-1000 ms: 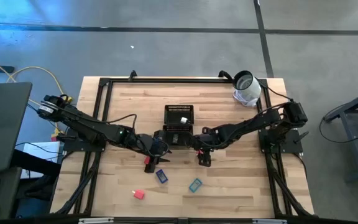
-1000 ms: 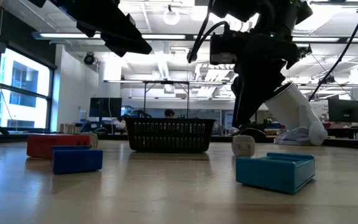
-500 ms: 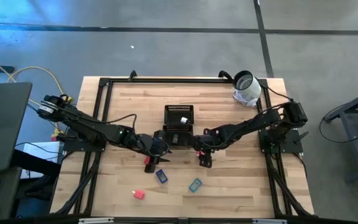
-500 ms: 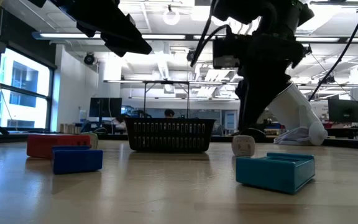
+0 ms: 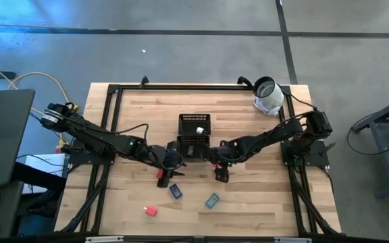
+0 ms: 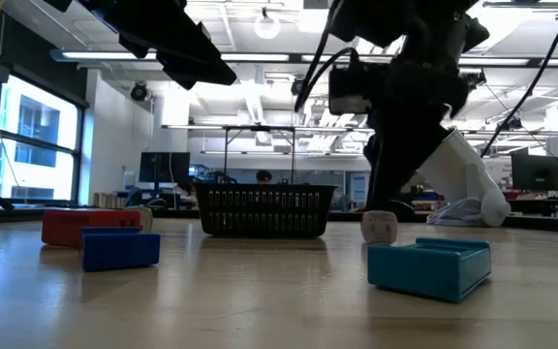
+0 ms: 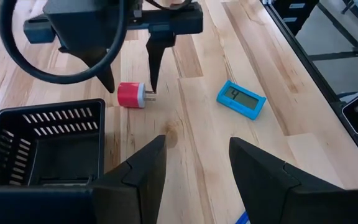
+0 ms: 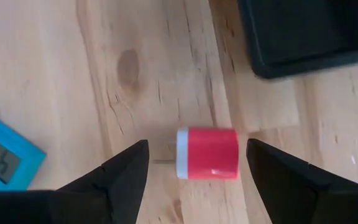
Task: Pick & Place Office items
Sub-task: Put the pink and white charger adapter into the top black bin
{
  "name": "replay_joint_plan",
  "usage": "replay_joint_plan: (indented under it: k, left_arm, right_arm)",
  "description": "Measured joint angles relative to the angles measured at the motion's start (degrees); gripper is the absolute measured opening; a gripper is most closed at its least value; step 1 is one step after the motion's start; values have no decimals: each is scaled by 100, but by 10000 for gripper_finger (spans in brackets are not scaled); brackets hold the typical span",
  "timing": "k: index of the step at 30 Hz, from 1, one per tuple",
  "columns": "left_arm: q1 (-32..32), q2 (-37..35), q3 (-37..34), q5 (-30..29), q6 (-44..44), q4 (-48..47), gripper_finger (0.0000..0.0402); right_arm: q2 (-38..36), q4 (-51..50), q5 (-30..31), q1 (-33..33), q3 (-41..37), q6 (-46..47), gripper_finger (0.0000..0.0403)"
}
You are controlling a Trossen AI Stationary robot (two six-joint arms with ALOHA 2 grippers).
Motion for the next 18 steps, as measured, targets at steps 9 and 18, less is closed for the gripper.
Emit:
replay_joint_plan:
  k: [9,18]
  left_arm:
    - [0,2,-9,-1,-4,-11,171]
    - [0,3,-9,0,-13,-20,171]
  right_arm:
    - [552,155,-285,-26,19,-6,247]
    - [563,229,-265,-24,21,-110,214]
